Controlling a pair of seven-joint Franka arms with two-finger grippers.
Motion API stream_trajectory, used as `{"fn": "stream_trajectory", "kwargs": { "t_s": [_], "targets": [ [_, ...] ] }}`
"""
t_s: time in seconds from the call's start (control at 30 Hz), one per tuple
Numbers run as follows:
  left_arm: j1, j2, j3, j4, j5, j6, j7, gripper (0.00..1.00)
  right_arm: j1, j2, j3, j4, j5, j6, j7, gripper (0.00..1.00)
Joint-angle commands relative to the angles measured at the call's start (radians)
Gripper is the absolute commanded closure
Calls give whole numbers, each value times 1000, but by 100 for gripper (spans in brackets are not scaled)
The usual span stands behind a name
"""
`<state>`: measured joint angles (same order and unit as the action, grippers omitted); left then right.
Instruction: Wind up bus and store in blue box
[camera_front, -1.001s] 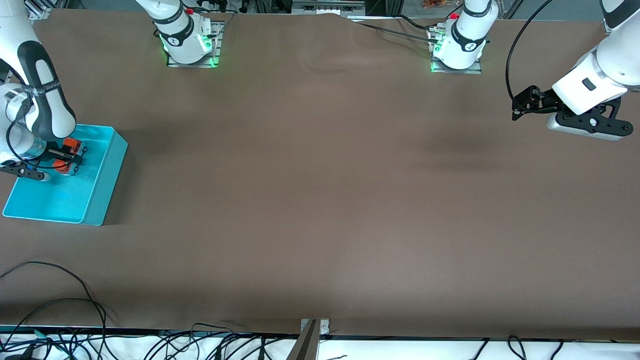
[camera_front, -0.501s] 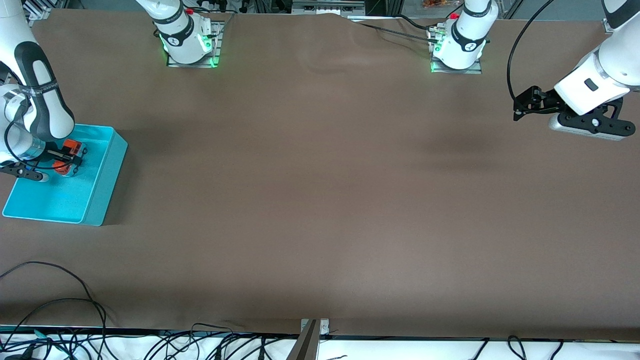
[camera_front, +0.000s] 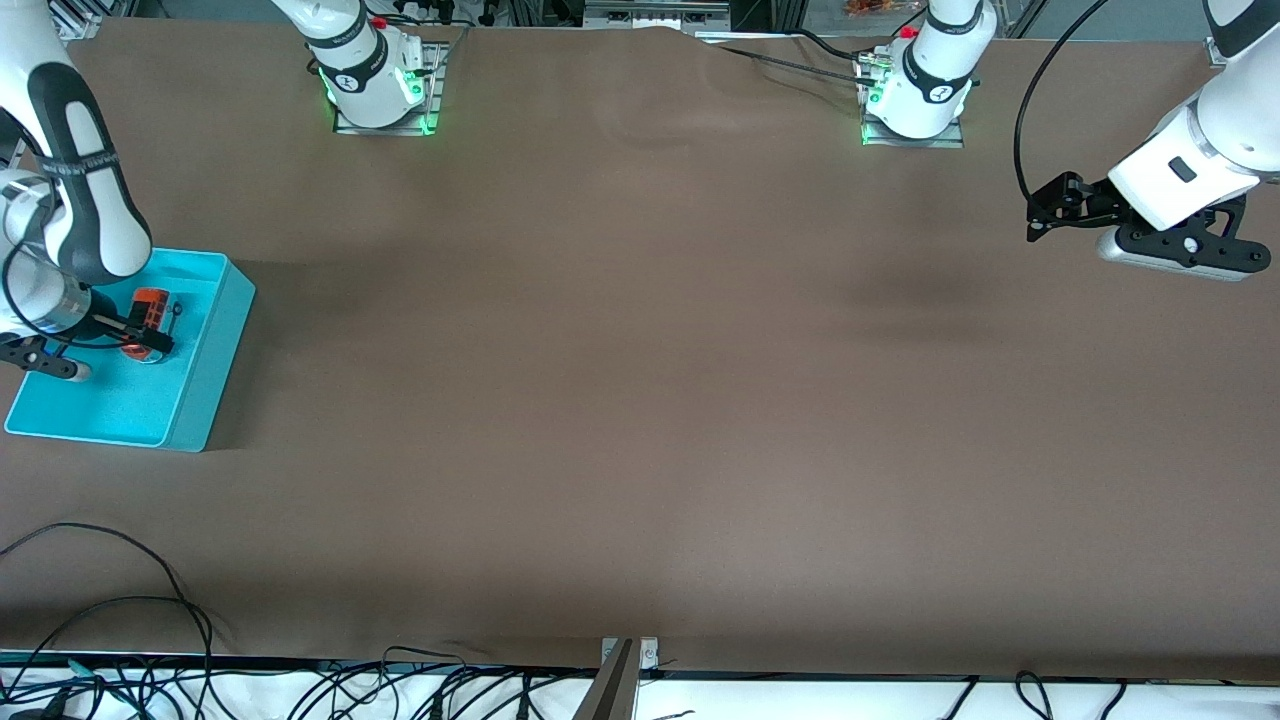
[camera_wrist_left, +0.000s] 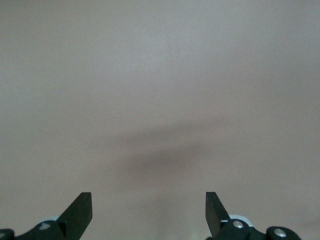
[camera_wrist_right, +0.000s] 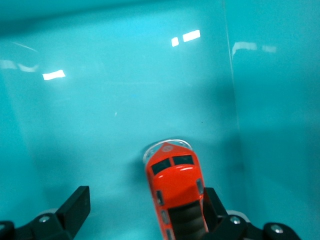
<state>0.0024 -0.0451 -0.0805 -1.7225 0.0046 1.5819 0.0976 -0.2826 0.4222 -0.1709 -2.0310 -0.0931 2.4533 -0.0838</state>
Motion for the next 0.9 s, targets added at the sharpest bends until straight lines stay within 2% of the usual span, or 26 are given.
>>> {"fn": "stream_trajectory", "kwargs": {
  "t_s": [0.0,0.23,0.53,0.87],
  "targets": [
    [4,18,-7,40,26,-28,-13,0,5,-109,24,-17,-19,-82,18,0],
    [4,18,-5,38,26,-28,-13,0,55,-203,24,-17,-19,-180,19,0],
    [4,18,-7,40,26,-28,-13,0,172,-327,24,-17,-16,-307,36,0],
    [4,19,-5,38,26,-28,-12,0,273,-402,25,-8,-8,-379,113,0]
  ]
}}
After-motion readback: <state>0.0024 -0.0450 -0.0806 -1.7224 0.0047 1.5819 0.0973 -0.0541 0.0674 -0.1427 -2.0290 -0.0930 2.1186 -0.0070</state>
